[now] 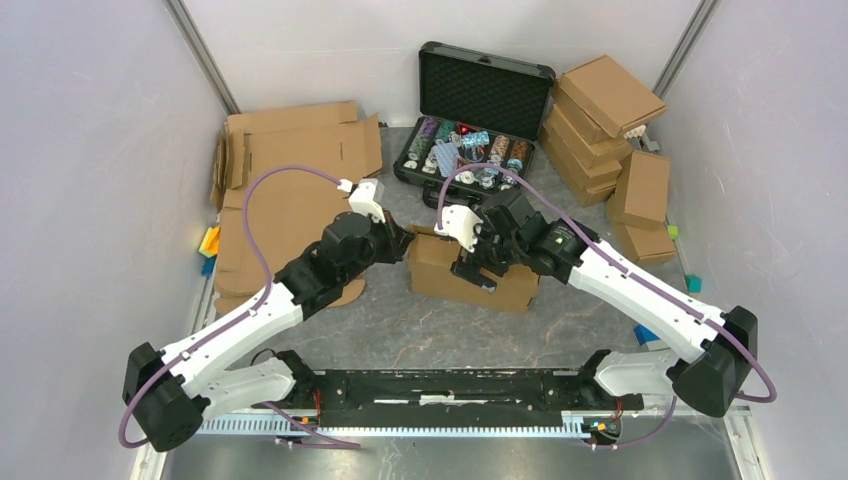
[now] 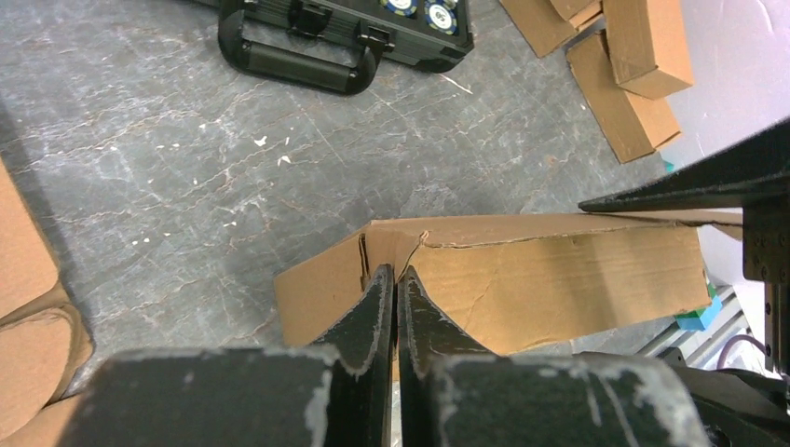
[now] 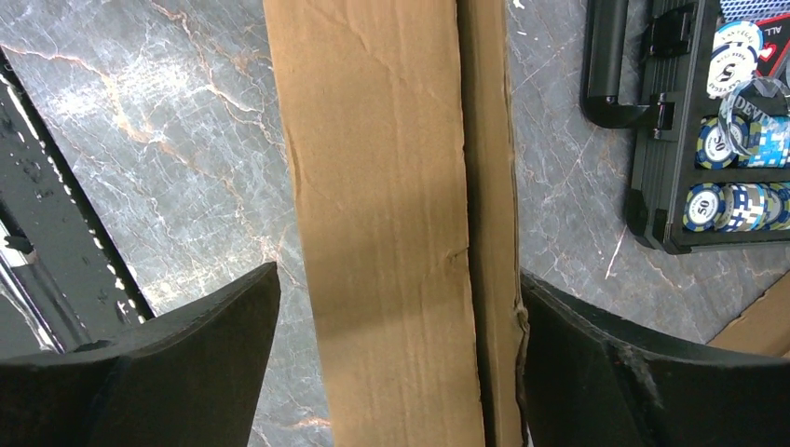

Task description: Fold the paper box

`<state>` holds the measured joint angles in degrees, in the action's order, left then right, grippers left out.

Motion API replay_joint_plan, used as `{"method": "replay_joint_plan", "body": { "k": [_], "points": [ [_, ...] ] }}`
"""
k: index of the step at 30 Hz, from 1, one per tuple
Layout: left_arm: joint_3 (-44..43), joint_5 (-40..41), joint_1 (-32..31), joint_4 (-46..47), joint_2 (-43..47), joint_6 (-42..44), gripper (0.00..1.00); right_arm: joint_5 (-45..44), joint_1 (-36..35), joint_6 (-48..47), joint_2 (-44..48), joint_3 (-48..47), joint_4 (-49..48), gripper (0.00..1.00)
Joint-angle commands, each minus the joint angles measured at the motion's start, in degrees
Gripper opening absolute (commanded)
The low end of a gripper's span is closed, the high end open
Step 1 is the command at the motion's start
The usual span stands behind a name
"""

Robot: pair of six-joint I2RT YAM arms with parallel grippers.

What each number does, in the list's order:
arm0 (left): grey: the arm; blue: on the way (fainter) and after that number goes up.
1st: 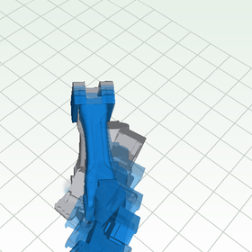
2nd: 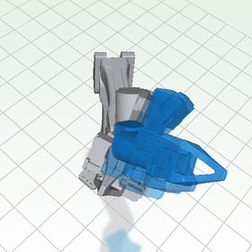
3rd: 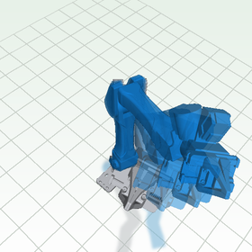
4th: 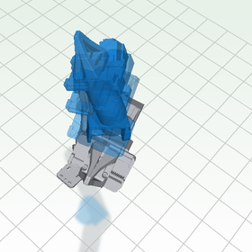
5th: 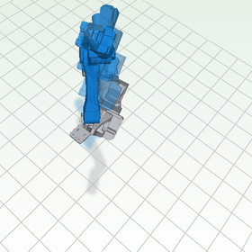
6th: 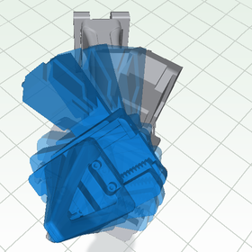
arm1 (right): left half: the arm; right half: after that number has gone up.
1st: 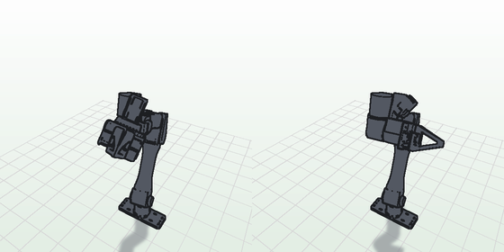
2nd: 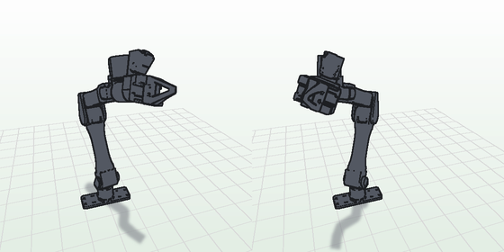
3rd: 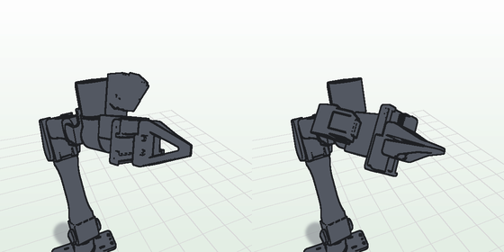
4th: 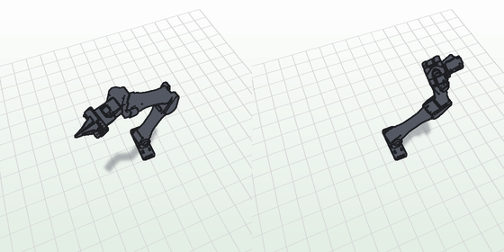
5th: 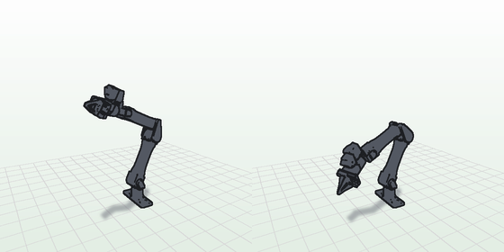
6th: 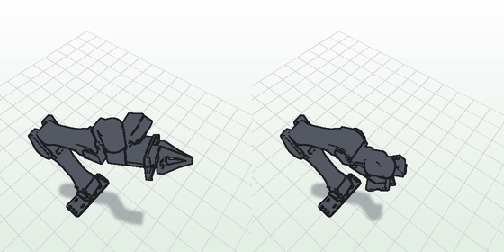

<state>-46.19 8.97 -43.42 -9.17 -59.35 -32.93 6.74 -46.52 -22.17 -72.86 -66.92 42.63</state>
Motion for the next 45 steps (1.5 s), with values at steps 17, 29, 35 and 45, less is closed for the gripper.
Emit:
{"method": "replay_joint_plan", "body": {
  "k": [17, 29, 35, 45],
  "points": [
    [7.04, 5.68, -7.29, 0.06, 0.51, 7.01, 0.02, -14.65, -0.50, 14.63, 14.77, -0.40, -4.38, 0.98],
    [1.48, 8.45, -7.28, -7.75, -1.17, 5.41, 0.02, -30.56, -0.50, 31.24, 32.88, 11.40, 4.89, 0.95],
    [0.76, 7.68, -7.29, -7.77, -1.08, 6.19, 0.02, -35.48, -0.49, 35.90, 37.51, 14.89, 5.34, 0.90],
    [-0.20, 6.41, -7.47, -7.71, -2.00, 6.16, 0.02, -38.10, -0.49, 41.31, 39.33, 19.84, 2.44, 0.76]
  ]
}}
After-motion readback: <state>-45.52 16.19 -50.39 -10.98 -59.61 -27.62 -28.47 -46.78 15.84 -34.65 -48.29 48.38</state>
